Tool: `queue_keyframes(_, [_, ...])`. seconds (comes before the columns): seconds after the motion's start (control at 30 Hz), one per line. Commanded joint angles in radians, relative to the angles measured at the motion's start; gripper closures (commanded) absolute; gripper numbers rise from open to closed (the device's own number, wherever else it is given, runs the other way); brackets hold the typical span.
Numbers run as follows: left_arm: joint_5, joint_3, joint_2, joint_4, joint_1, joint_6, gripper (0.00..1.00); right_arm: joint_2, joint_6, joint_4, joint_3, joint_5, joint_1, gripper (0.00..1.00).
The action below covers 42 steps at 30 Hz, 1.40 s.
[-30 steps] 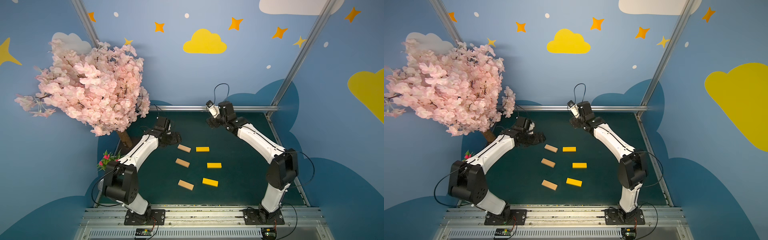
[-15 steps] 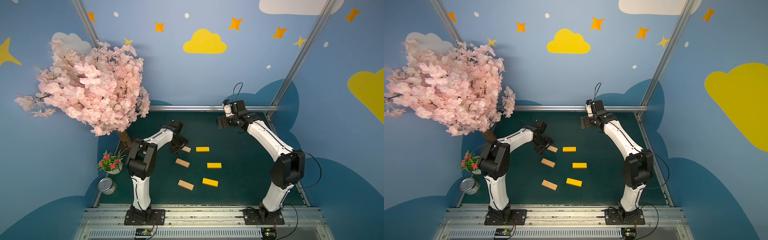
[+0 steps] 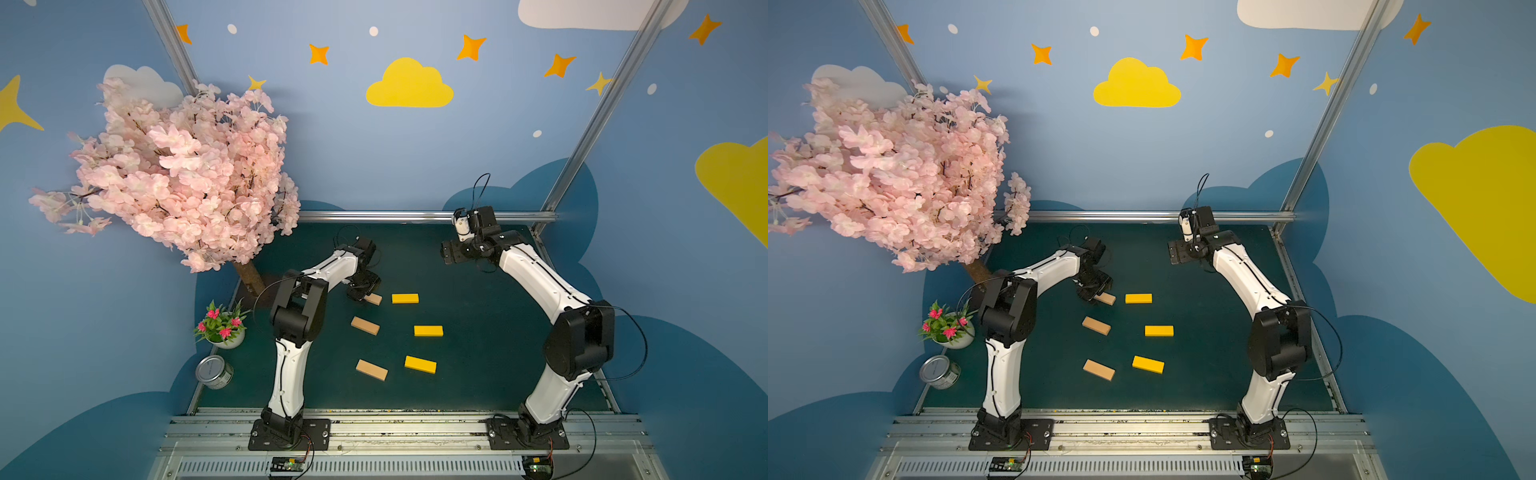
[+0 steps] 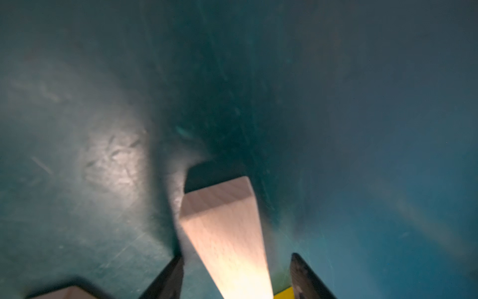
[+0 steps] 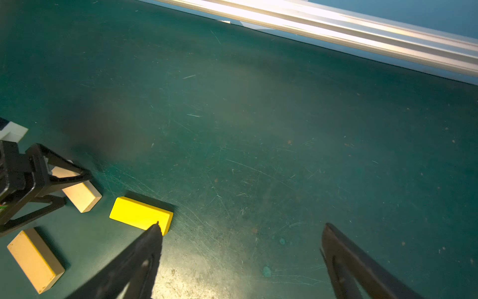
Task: Assemble the number 6 with building blocks
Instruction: Pick up the building block from the center of the board, then assemble the building block at the center of the board.
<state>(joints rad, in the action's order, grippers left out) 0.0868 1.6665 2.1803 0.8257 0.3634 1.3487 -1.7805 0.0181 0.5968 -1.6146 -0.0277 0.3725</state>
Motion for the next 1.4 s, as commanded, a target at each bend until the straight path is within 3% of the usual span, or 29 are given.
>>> queue_keyframes(0.0, [-0.003,0.044,0.088,0.093,0.006,-0.031,0.56,0.029,-0.013,0.008,-0.004,0.012,-0.012,0.02])
queue_keyframes(0.07, [-0.003,0.068,0.103,0.155,0.006,-0.066,0.63,0.029,-0.012,0.014,-0.005,0.014,-0.019,0.02])
queue_keyframes(0.2, [-0.011,0.005,0.063,0.177,0.002,-0.135,0.66,0.034,-0.01,0.013,0.0,0.015,-0.032,0.02])
queue_keyframes(0.3, [-0.02,-0.002,0.035,0.187,0.006,-0.291,0.72,0.039,-0.01,0.013,0.006,0.009,-0.035,0.02])
queue_keyframes(0.47, [-0.107,0.097,0.021,0.285,0.052,-0.631,0.71,0.057,0.019,0.008,0.021,0.008,-0.035,0.02])
queue_keyframes(0.6, [-0.16,0.109,-0.002,0.273,0.097,-0.772,0.71,0.076,0.047,-0.018,0.049,0.027,-0.035,0.02])
queue_keyframes(0.83, [-0.13,0.12,0.035,0.235,0.125,-0.825,0.71,0.121,0.055,-0.038,0.1,0.051,-0.033,0.02])
queue_keyframes(1.37, [-0.095,0.194,0.109,0.221,0.159,-0.809,0.71,0.197,0.057,-0.053,0.173,0.02,-0.034,0.02])
